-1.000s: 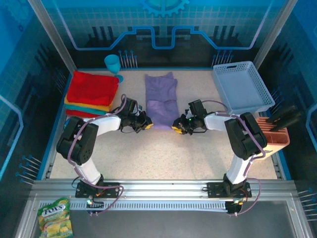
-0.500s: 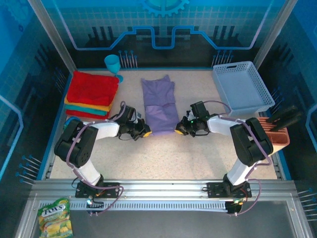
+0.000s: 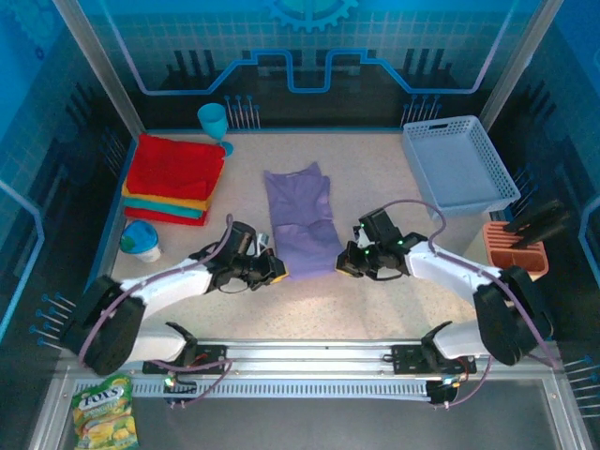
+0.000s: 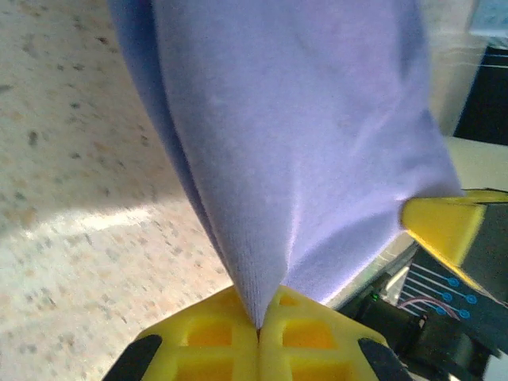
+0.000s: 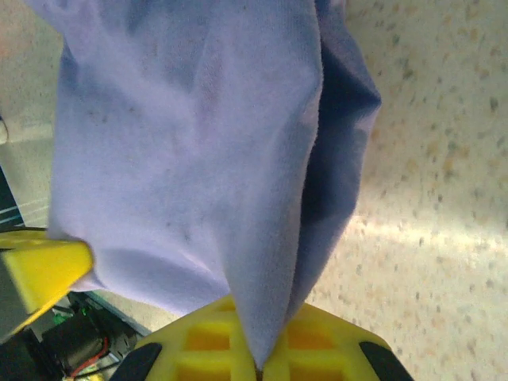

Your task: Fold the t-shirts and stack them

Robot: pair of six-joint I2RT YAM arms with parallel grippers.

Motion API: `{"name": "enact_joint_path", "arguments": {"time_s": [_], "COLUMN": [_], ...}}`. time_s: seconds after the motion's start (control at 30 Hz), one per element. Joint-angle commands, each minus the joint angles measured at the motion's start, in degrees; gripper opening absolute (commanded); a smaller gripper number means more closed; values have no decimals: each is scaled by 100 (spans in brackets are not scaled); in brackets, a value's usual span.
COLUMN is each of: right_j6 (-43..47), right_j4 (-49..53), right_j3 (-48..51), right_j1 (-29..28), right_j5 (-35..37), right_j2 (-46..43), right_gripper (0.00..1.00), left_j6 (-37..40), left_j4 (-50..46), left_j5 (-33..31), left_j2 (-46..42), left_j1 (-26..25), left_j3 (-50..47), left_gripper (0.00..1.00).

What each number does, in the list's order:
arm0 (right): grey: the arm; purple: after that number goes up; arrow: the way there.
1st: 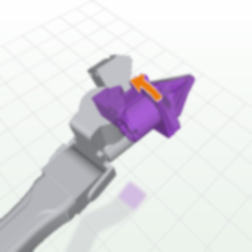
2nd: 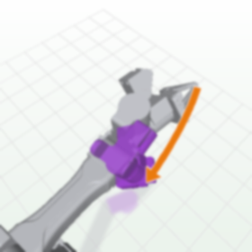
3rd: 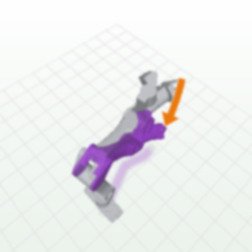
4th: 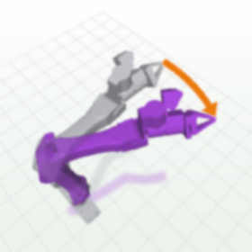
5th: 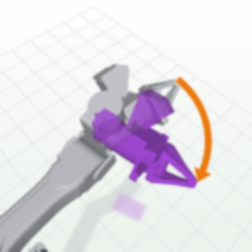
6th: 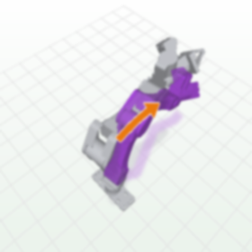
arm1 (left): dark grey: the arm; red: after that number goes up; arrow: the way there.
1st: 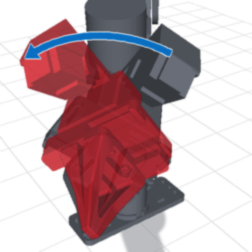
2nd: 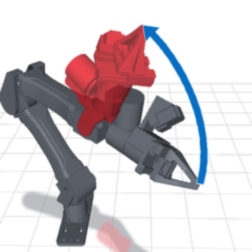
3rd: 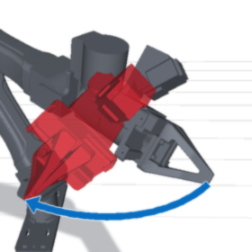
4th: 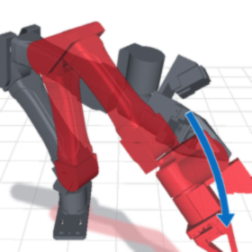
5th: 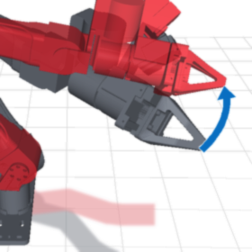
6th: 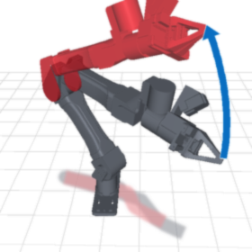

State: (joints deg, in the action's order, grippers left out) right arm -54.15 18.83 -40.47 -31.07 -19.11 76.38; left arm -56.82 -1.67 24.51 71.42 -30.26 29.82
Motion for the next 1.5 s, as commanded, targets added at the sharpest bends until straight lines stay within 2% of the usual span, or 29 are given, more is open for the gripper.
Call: {"name": "enact_joint_path", "arguments": {"time_s": [0.0,0.17,0.27,0.43,0.7,1.17,1.47], "right_j6": [20,258,519,724,993,1296,1571], "right_j4": [802,1323,1602,1668,1790,2036,2358], "right_j3": [-58,-613,-1151,-1697,-2358,-3681,-4790], "right_j1": [-107,-145,-144,-145,-71,219,517], "right_j5": [483,509,558,516,397,72,-189], "right_j2": [-338,-328,-68,326,844,1770,2670], "right_gripper": [0,0,0,0,0,0,0], "left_j6": [-362,-423,-355,-437,-188,276,496], "left_j4": [-1103,-1794,-1944,-1629,-1839,-1768,-1623], "left_j5": [-636,-916,-989,-815,-764,-310,-79], "left_j2": [-772,-1523,-1446,-1153,-1092,-106,792], "left_j1": [-49,-32,10,114,589,1234,1507], "left_j3": [-121,-20,107,58,541,1570,2381], "left_gripper": [0,0,0,0,0,0,0]}}
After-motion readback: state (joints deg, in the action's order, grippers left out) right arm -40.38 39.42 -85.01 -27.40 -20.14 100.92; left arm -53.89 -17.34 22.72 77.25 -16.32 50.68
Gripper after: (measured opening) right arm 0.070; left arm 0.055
